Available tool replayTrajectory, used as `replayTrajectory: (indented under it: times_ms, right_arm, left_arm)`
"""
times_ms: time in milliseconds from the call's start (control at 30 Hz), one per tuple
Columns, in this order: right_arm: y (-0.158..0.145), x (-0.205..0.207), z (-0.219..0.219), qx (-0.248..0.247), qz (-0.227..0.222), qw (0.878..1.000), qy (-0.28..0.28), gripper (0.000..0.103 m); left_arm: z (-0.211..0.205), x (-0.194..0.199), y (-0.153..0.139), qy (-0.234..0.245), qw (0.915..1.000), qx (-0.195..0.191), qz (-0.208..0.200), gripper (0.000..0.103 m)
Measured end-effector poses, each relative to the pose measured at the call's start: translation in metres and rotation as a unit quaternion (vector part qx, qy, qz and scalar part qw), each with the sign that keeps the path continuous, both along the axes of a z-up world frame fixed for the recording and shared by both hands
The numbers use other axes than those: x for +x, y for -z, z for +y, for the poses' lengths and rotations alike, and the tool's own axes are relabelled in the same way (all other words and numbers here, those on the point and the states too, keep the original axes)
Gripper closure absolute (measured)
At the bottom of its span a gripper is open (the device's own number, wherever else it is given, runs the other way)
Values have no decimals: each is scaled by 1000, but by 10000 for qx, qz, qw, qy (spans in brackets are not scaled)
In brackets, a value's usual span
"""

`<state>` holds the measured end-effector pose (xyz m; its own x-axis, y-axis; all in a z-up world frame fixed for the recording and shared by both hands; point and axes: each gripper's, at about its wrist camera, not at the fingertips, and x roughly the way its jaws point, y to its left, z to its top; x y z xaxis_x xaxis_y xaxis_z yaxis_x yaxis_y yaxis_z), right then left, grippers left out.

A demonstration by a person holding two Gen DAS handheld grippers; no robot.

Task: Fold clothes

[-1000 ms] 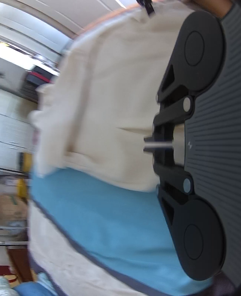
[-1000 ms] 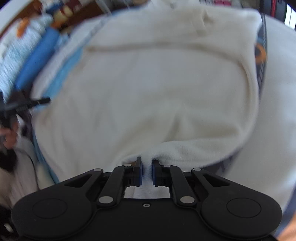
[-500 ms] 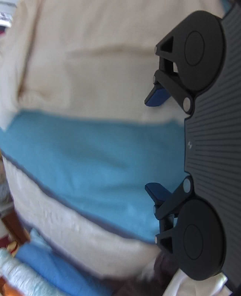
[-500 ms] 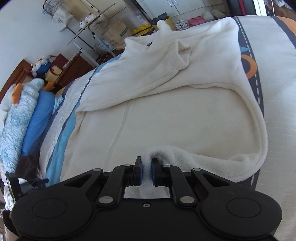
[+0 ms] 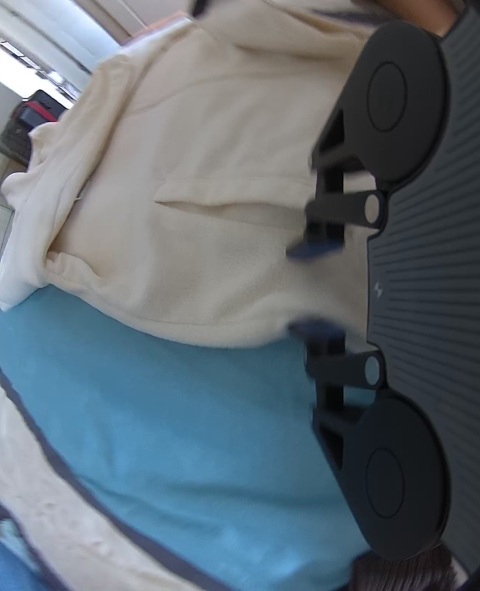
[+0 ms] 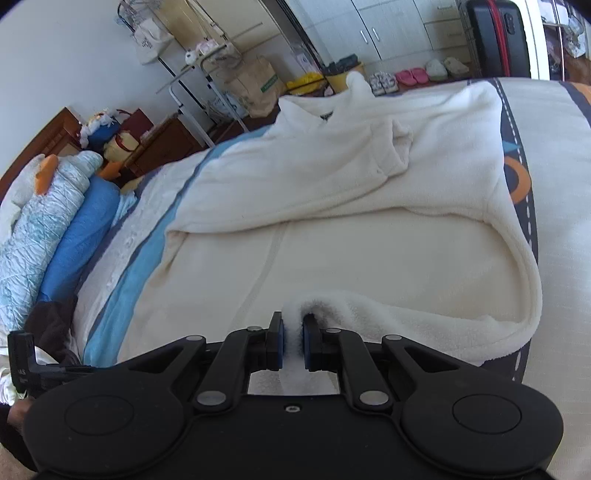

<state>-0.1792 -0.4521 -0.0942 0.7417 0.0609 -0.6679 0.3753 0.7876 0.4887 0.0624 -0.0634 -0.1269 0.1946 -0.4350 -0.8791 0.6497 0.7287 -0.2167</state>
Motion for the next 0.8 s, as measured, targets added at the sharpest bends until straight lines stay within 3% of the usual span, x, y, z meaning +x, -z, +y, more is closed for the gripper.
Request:
replayTrajectory:
  times_ms: [100,167,233,300,433,500,600,667,700,733,800]
  right_arm:
    - [-6,-3,-1,-113,-93,9999,73,91]
    - [-10,-6,-2,-182,-113,9997,142,91]
    - [-13,-10,-5,-267,-162,9992,251,91]
    - [-15,-11,-7,-433,-178,9983,346,91]
    - [-15,-8,-13,-627,-89,9967,500,91]
    - [-14,-8,-14,-669,-38,9963,532,91]
    - [-12,-6,-12,-706,48,9962,514,91]
    - [-11,-5,-12,-719,85,9962,494,91]
    - [-10,-4,-11,-722,103,9961,491,91]
    - [-9,-3,-11,-726,123,9960,499,91]
    - [-9,-2,-12,-747,147,9958,511,91]
  left_arm:
    - [2,1,-6,-206,9996,130,-124,76]
    - [7,4,-13,-437,9987,203,-194,62]
    - [11,4,-20,-329,9992,-92,-216,25]
    - [9,2,-21,-247,9989,99,-391,5]
    - [-9,4,4,-253,9907,1235,-514,4]
    - [-10,8,10,-279,9917,1231,-221,4]
    - [-4,11,2,-231,9974,679,110,14]
    - [-3,6,-5,-112,9994,241,230,53]
    - [-2,3,-8,-72,9996,31,286,86]
    - [-2,3,-9,-246,9992,-59,302,93]
    - [-3,1,-11,-364,9986,-266,269,94]
